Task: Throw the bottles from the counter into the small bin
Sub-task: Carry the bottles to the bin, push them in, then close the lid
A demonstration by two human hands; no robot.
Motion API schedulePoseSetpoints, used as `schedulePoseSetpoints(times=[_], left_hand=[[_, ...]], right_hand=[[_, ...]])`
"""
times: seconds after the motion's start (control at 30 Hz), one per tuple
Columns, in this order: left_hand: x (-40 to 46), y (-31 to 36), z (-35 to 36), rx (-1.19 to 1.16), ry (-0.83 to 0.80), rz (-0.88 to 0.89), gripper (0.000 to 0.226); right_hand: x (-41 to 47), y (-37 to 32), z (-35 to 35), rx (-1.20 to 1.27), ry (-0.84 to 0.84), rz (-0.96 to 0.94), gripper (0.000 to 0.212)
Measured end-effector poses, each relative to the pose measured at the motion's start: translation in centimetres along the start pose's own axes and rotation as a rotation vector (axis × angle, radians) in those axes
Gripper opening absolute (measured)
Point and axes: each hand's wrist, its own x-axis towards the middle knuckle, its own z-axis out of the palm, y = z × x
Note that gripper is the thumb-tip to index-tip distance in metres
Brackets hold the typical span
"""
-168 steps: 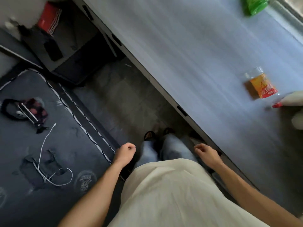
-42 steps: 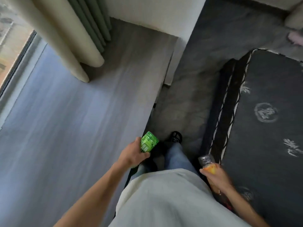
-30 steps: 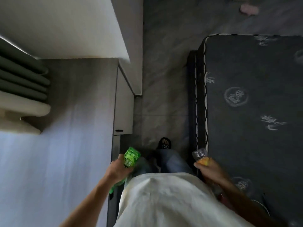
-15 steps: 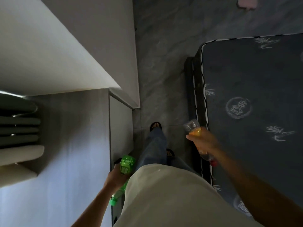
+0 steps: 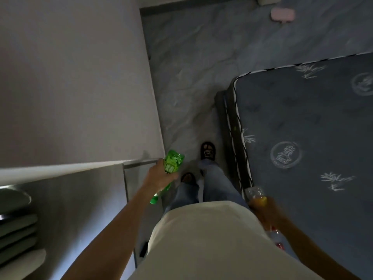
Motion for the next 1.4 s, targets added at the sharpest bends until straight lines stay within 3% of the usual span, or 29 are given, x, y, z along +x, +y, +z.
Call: schedulePoseSetpoints(times=[0.23, 0.4, 0.57, 0.7, 0.8, 0.87, 1.03, 1.13, 1.3, 1.4], left_hand=[[6.5, 7.2, -3.3, 0.048, 0.004, -0.042, 0.061], [8.6, 8.6, -5.0, 0.061, 0.002, -0.13, 0.06], [9.2, 8.3, -6.9, 0.035, 0.002, -0.266, 0.069], [10.8, 8.3, -8.5, -0.044, 0.005, -0.354, 0.063], [13.1, 9.3, -10.6, -0.054, -0.016, -0.381, 0.06], [15.3, 10.9, -12.8, -0.062, -0.036, -0.363, 0.056], [23.2, 18.1, -19.9, -0.067, -0.068, -0.258, 0.069], [27.9, 24.4, -24.1, -0.046, -0.064, -0.134, 0.075], [34.8, 36.1, -28.1, 0.093, -0.065, 0.077, 0.057], [38.7, 42.8, -28.6, 0.199, -0.107, 0.148, 0.066]], right_hand=[[7.1, -5.9, -8.4, 0.136, 0.03, 0.046, 0.038], [12.1, -15.3, -15.4, 0.053, -0.053, -0.065, 0.013], [16.0, -25.6, -20.4, 0.064, 0.036, -0.143, 0.032], [19.3, -32.9, -23.6, -0.043, 0.081, -0.212, 0.057], [21.4, -37.0, -25.5, -0.075, 0.091, -0.202, 0.063], [22.4, -38.9, -26.7, -0.081, 0.069, -0.185, 0.066], [24.5, -40.6, -28.5, 0.027, 0.011, -0.135, 0.04], [24.7, -40.7, -28.7, 0.146, 0.027, -0.078, 0.034], [25.2, -38.7, -29.7, 0.292, 0.036, 0.062, 0.037], [26.0, -37.9, -30.6, 0.449, 0.039, 0.133, 0.027]])
